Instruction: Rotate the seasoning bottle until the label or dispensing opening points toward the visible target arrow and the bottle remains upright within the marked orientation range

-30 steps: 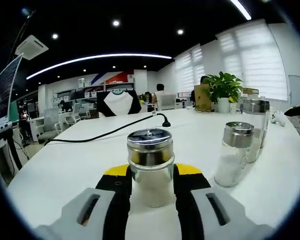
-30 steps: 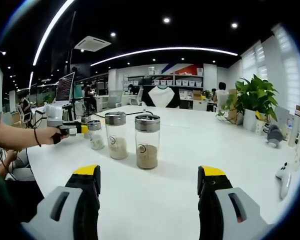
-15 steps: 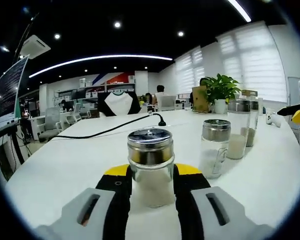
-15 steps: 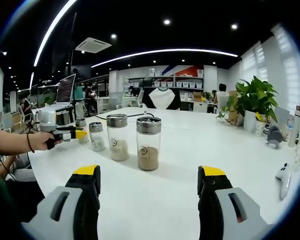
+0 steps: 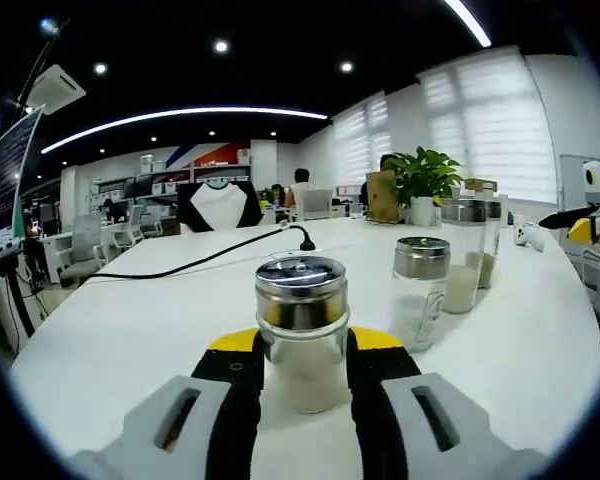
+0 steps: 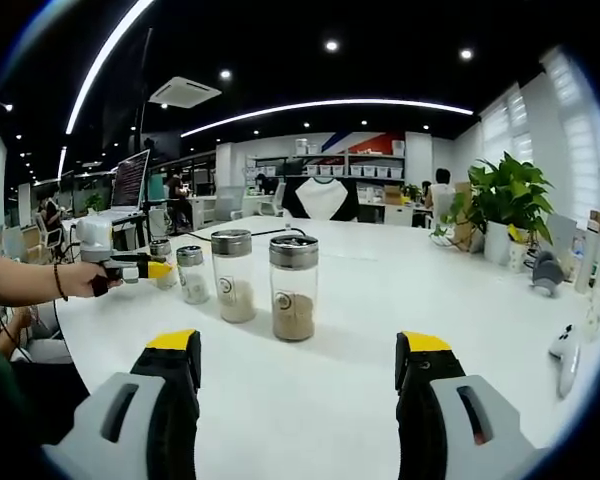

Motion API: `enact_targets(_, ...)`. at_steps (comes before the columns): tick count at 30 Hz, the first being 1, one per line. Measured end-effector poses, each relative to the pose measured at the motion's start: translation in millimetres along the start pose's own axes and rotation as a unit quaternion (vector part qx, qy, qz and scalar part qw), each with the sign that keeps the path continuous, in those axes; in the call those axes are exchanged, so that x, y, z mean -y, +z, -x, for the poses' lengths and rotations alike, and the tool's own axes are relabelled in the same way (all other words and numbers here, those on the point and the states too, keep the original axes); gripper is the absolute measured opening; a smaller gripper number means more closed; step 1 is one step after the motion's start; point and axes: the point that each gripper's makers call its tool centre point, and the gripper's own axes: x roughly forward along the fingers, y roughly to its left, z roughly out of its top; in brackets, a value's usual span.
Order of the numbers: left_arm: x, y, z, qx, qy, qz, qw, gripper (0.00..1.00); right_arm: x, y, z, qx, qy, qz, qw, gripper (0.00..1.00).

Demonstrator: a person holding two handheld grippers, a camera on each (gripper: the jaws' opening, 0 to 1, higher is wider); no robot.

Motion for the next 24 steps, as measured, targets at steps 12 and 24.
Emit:
enact_targets(12, 8.2, -1.1, 1.2, -0.018, -0.136, -0.020, 0.9903, 0.34, 0.0, 0.5, 0.7, -0.001, -0.001, 0.002, 1.0000, 0.81)
enact_targets(24, 10.7, -1.3, 1.5, -0.025, -0.211, -0.036, 0.9766, 0.34, 1.4, -0.4, 2.1, -0.004, -0.005, 0.003, 1.0000, 0.81)
